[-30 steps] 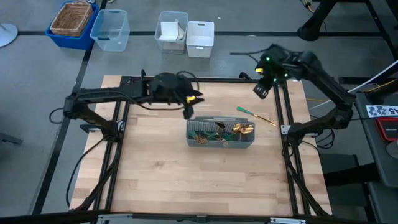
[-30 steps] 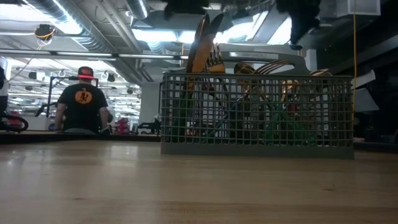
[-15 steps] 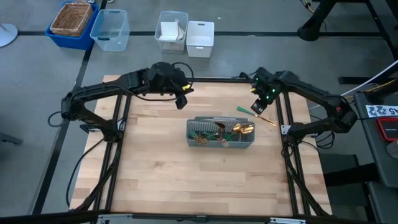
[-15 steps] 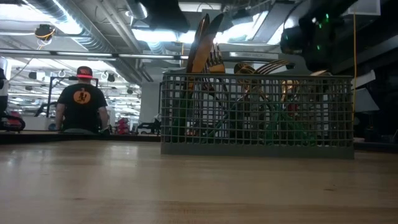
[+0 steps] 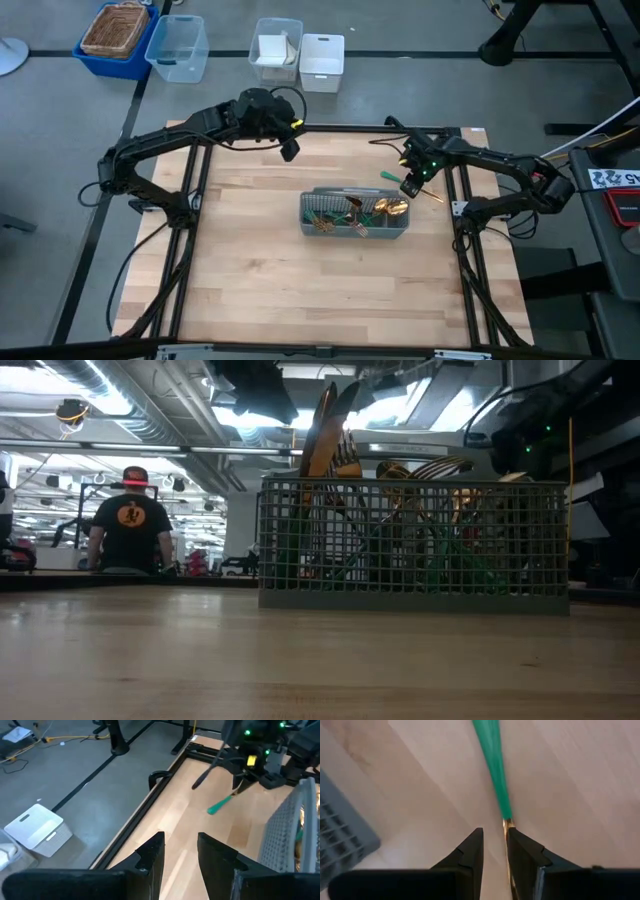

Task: Sort silverware
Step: Put the green knife into the gray utensil holder

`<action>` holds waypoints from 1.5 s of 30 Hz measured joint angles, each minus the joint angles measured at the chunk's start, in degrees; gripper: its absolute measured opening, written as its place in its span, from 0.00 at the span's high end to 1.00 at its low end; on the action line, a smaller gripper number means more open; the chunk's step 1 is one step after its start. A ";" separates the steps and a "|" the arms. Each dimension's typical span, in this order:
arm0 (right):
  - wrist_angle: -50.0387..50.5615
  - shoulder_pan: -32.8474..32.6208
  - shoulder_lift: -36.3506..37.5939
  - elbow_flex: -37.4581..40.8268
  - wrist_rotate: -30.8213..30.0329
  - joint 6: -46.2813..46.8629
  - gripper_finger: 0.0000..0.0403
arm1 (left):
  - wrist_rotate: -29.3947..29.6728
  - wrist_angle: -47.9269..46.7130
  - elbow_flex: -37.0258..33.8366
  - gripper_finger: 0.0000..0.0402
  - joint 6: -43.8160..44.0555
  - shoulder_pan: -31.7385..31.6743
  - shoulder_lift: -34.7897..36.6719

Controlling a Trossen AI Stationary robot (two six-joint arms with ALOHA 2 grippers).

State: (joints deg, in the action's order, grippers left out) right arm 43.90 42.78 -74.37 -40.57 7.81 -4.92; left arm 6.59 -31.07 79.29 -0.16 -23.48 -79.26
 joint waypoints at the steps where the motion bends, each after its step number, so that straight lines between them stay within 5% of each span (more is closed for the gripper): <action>1: -1.44 -0.01 0.00 0.72 -0.69 0.00 0.78 | 0.00 0.00 0.00 0.73 0.28 -0.25 0.00; 9: -5.54 0.00 0.00 3.79 -8.31 -1.33 0.78 | 0.00 0.07 -0.02 0.73 3.75 -1.46 0.00; 45: -5.53 -0.04 -3.99 1.13 -4.72 -4.41 0.78 | 0.02 0.22 -0.04 0.73 5.08 -1.86 -0.02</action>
State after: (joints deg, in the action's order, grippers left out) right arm 38.37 42.74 -78.36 -39.45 3.09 -9.32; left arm 6.61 -30.85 79.24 4.93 -25.34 -79.29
